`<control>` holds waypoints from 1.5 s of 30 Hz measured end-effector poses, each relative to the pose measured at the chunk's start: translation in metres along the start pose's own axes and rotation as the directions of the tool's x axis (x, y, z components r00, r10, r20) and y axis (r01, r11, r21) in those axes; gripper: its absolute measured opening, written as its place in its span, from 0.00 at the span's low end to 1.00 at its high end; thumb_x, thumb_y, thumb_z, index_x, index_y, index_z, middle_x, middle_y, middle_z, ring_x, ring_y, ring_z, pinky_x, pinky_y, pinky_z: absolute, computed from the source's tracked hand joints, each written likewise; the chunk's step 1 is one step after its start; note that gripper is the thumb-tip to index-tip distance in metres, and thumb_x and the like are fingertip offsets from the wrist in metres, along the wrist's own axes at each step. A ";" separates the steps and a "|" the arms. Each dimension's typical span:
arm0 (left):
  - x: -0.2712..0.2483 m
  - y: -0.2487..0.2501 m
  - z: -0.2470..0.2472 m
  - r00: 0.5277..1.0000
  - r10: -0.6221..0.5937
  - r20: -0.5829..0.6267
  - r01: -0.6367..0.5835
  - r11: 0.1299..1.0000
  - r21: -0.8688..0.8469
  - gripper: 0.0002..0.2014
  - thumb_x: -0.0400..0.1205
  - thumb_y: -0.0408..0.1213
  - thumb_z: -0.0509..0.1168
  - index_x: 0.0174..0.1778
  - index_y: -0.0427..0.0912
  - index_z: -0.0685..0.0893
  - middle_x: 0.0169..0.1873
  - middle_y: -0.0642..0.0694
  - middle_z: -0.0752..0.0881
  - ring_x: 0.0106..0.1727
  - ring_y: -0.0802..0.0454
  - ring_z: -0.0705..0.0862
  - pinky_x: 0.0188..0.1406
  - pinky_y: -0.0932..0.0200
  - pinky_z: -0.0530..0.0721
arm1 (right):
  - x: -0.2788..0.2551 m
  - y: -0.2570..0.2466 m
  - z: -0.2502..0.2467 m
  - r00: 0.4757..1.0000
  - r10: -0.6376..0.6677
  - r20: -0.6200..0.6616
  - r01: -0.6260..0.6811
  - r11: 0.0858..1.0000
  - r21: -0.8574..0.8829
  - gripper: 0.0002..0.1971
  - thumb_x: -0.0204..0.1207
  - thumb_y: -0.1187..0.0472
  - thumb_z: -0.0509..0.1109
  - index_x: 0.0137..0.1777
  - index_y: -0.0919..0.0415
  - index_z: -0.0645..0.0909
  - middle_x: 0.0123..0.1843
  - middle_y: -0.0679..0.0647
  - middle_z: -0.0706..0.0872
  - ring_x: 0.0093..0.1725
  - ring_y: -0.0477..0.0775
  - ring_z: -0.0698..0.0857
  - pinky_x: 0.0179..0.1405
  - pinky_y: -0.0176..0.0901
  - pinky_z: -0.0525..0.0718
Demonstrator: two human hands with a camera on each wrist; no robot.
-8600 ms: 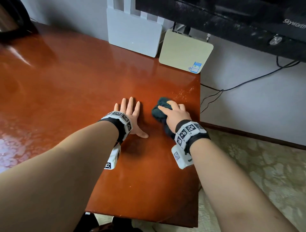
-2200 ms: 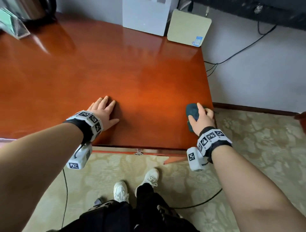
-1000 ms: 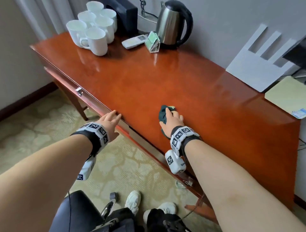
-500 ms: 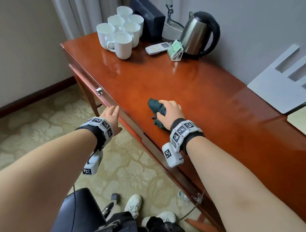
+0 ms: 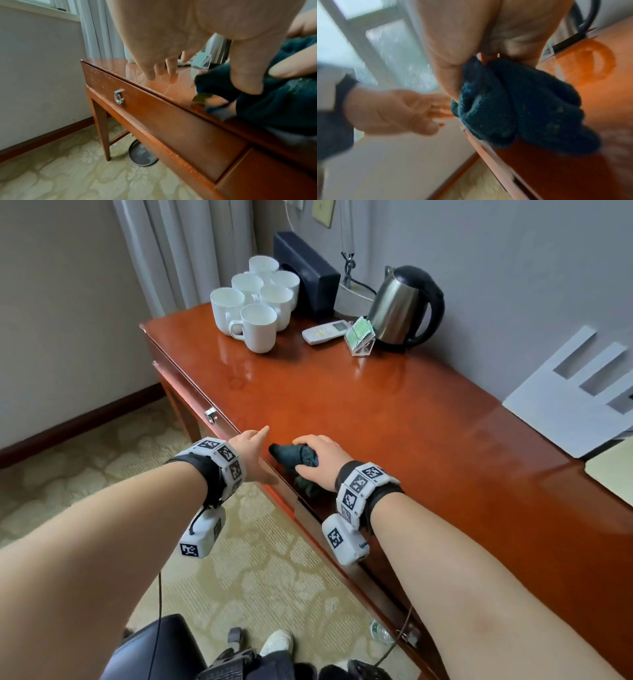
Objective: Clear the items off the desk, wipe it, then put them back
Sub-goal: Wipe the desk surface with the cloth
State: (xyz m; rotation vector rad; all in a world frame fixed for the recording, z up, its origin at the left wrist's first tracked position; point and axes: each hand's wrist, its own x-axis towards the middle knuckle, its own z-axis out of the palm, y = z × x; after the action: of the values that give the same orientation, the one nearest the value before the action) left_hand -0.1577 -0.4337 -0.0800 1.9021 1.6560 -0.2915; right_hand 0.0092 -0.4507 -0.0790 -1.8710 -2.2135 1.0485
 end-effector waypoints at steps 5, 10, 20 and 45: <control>-0.018 0.053 -0.027 0.987 0.159 0.009 -0.152 0.959 -0.239 0.40 0.75 0.44 0.74 0.80 0.47 0.62 0.75 0.48 0.72 0.75 0.49 0.71 0.74 0.54 0.70 | -0.043 0.000 -0.061 0.978 -0.027 -0.209 0.060 0.986 0.157 0.26 0.75 0.60 0.71 0.70 0.57 0.67 0.68 0.56 0.75 0.56 0.53 0.77 0.53 0.38 0.72; -0.033 0.100 -0.041 0.964 0.243 -0.104 -0.262 0.821 -0.507 0.28 0.76 0.34 0.73 0.72 0.41 0.72 0.60 0.51 0.80 0.61 0.52 0.80 0.59 0.60 0.78 | -0.081 0.010 -0.093 0.941 -0.052 -0.333 0.107 0.983 0.149 0.23 0.74 0.61 0.72 0.67 0.59 0.70 0.67 0.57 0.71 0.61 0.52 0.75 0.61 0.38 0.71; -0.068 0.135 -0.049 0.944 0.241 -0.226 -0.330 0.693 -0.641 0.22 0.78 0.24 0.68 0.69 0.37 0.75 0.52 0.46 0.82 0.50 0.52 0.82 0.27 0.75 0.84 | -0.113 0.019 -0.113 0.905 -0.105 -0.412 0.175 0.975 0.138 0.20 0.76 0.57 0.71 0.67 0.56 0.74 0.67 0.55 0.75 0.65 0.52 0.75 0.60 0.34 0.68; 0.150 -0.138 -0.258 0.962 0.094 -0.255 -0.144 0.973 -0.183 0.18 0.76 0.33 0.72 0.61 0.37 0.80 0.55 0.42 0.87 0.58 0.44 0.84 0.57 0.57 0.80 | 0.251 -0.177 -0.098 0.977 -0.096 -0.188 0.124 0.982 0.145 0.24 0.78 0.64 0.67 0.74 0.58 0.69 0.72 0.57 0.75 0.71 0.56 0.75 0.73 0.47 0.72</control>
State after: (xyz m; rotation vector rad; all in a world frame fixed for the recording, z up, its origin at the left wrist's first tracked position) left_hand -0.3148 -0.1580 0.0077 1.9340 1.6462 0.1612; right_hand -0.1620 -0.1885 -0.0037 -1.6853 -2.0447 0.9615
